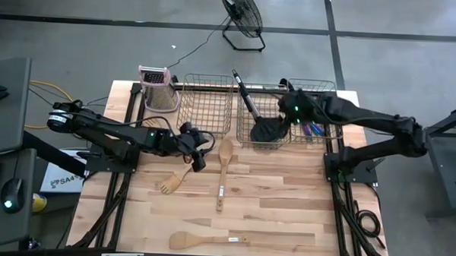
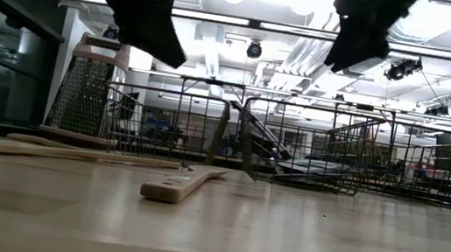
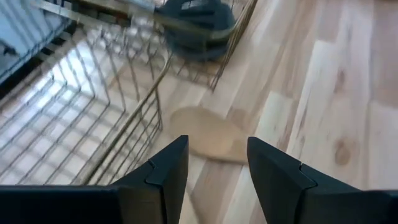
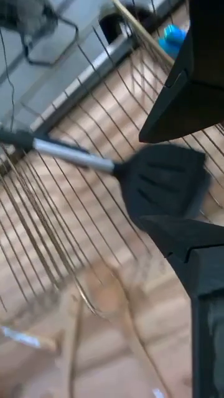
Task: Pick & Place Kitchen Items
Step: Put the wooden slotted turner spatula into the left mesh basket
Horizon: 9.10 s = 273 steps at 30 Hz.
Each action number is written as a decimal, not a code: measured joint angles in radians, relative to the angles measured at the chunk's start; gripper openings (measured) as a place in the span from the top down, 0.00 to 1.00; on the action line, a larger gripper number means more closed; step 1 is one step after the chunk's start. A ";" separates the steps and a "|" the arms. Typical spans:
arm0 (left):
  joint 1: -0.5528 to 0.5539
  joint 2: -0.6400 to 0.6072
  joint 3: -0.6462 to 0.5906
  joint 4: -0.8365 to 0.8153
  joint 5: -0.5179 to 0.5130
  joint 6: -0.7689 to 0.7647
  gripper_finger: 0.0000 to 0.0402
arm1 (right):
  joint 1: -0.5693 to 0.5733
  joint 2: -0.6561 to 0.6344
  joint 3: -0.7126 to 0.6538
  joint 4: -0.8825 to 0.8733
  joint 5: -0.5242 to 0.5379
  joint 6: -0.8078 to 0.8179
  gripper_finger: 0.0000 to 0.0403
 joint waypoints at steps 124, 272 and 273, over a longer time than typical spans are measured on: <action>0.188 0.210 -0.097 -0.356 0.469 0.856 0.84 | 0.631 -0.135 -0.177 0.175 0.234 0.076 0.52; -0.015 0.320 0.317 -0.891 0.415 0.814 0.82 | 0.689 -0.135 -0.177 0.153 0.229 0.140 0.52; -0.015 0.320 0.330 -0.891 0.406 0.815 0.82 | 0.689 -0.135 -0.177 0.153 0.230 0.140 0.52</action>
